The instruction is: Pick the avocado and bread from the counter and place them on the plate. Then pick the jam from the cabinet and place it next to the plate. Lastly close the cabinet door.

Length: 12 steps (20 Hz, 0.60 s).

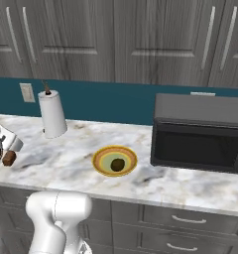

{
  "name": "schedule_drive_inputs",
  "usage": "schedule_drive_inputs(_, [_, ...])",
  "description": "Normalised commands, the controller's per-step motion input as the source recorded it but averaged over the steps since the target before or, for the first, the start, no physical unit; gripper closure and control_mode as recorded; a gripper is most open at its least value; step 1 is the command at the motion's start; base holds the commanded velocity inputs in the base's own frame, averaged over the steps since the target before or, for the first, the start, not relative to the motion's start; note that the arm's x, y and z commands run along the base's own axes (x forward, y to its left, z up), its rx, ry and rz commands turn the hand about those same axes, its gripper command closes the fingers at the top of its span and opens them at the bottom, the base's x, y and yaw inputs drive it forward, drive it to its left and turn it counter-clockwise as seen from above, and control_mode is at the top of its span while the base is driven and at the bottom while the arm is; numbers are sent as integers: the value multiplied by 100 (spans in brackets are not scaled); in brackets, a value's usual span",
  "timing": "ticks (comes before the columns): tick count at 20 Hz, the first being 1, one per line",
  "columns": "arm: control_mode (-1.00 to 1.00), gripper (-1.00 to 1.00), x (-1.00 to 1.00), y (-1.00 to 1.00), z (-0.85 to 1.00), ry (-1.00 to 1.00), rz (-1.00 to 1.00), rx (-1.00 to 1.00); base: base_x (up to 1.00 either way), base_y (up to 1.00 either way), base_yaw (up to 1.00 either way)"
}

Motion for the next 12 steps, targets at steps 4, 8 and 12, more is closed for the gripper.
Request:
schedule_drive_inputs(4, [100,-100,0,0,0,0,0,0,66,0,-4])
schedule_drive_inputs(8, [-100,-100,42,15,-2,2,0,-5,0,0,0])
schedule_drive_inputs(12, [-100,-100,39,39,0,13,5,-7,0,0,0])
